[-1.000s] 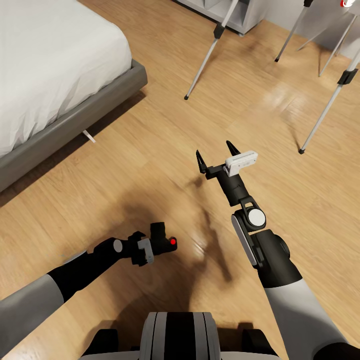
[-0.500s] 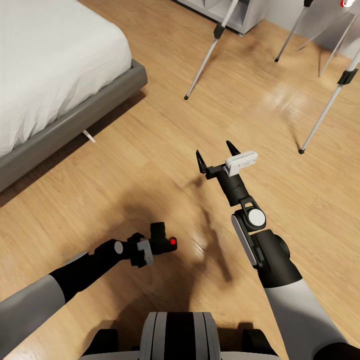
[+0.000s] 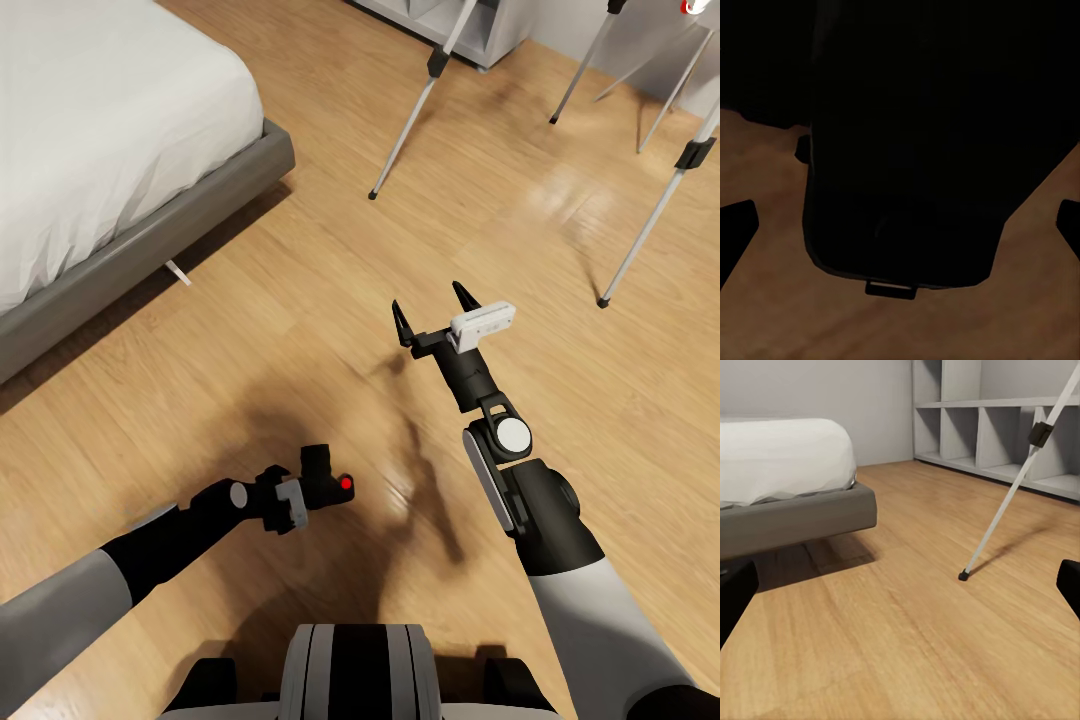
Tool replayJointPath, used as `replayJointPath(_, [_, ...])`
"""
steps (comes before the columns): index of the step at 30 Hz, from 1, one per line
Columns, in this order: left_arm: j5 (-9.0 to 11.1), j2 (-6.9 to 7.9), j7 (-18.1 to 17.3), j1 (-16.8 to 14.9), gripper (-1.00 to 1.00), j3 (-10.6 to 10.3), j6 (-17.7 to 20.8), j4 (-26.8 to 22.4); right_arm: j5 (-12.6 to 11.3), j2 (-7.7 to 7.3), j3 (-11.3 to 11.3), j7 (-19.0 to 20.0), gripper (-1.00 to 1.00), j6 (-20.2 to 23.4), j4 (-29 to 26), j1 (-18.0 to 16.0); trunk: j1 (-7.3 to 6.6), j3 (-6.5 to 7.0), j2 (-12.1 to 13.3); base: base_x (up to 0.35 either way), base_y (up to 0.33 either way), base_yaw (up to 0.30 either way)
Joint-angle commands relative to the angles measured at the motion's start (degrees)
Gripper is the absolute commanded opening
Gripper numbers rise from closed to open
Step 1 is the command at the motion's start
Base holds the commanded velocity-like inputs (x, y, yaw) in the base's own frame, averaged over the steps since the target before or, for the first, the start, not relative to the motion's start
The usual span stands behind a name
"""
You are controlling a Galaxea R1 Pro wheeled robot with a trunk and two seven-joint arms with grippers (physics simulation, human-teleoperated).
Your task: Attach the digital camera to the camera tripod in the bedroom.
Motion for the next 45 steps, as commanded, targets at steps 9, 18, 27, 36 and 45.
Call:
replayJointPath(9, [-0.5, 0.00, -0.2, 0.0, 1.00, 0.0, 0.1, -0.1, 0.0, 0.03, -0.1, 0.2, 1.00, -0.2, 0.0, 0.0, -0.01, -0.03, 0.0, 0.000, 0.000, 0.000])
replayJointPath(18, [-0.5, -0.51, -0.1, 0.0, 1.00, 0.0, 0.1, 0.0, 0.0, 0.03, -0.1, 0.2, 1.00, -0.2, 0.0, 0.0, -0.01, -0.03, 0.0, 0.000, 0.000, 0.000])
replayJointPath(27, [-0.5, -0.66, -0.1, 0.0, -1.00, 0.0, 0.1, 0.0, 0.0, 0.03, -0.1, 0.2, 1.00, -0.2, 0.0, 0.0, -0.01, -0.03, 0.0, 0.000, 0.000, 0.000])
replayJointPath(36, [-0.5, -0.61, -0.1, 0.0, -1.00, 0.0, 0.1, -0.1, 0.0, 0.03, -0.1, 0.2, 1.00, -0.2, 0.0, 0.0, -0.01, -0.03, 0.0, 0.000, 0.000, 0.000])
replayJointPath(45, [-0.4, 4.04, -0.2, 0.0, -1.00, 3.3, 1.2, -11.4, 0.0, 0.01, -0.8, 0.1, 1.00, -0.1, 0.0, 0.0, -0.01, -0.03, 0.0, 0.000, 0.000, 0.000])
